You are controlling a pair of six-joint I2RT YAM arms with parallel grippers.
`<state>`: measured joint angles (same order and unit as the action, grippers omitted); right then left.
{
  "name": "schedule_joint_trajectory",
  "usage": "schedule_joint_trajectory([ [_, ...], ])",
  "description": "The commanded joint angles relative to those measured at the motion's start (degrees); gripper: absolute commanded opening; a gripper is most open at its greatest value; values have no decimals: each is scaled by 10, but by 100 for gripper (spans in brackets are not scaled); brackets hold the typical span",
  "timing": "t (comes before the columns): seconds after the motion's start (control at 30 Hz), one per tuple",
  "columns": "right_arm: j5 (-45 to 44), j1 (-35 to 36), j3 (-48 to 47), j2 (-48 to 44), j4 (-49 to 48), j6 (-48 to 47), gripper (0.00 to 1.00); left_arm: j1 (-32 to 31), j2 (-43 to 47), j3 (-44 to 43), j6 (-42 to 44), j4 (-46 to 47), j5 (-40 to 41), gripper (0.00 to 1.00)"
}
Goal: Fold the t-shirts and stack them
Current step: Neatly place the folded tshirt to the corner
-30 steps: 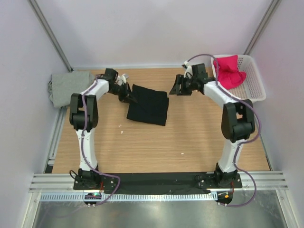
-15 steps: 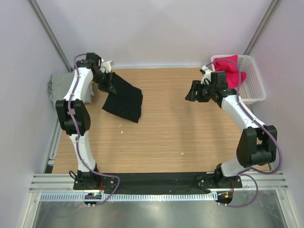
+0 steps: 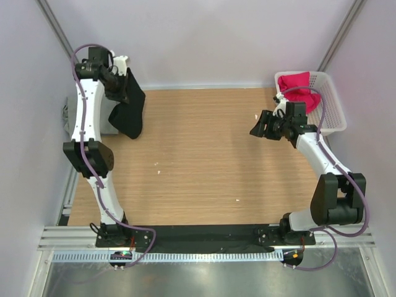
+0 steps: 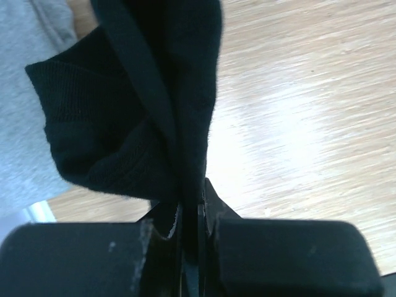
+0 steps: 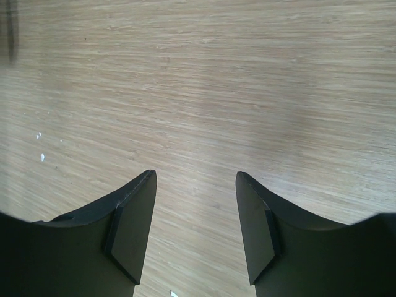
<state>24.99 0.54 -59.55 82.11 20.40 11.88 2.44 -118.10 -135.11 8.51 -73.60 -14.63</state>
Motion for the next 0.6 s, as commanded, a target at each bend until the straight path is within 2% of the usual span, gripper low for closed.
schedule_joint_trajectory([
  [0.0, 14, -16, 6, -27, -41, 13, 60, 11, 5, -33, 22, -13, 21, 0],
  [0.33, 19, -33, 13, -28, -50, 23, 60, 26, 1, -77, 26, -2, 49, 0],
  [0.57, 20, -40, 15, -31, -53, 25, 60, 63, 2, -93, 26, 7, 62, 0],
])
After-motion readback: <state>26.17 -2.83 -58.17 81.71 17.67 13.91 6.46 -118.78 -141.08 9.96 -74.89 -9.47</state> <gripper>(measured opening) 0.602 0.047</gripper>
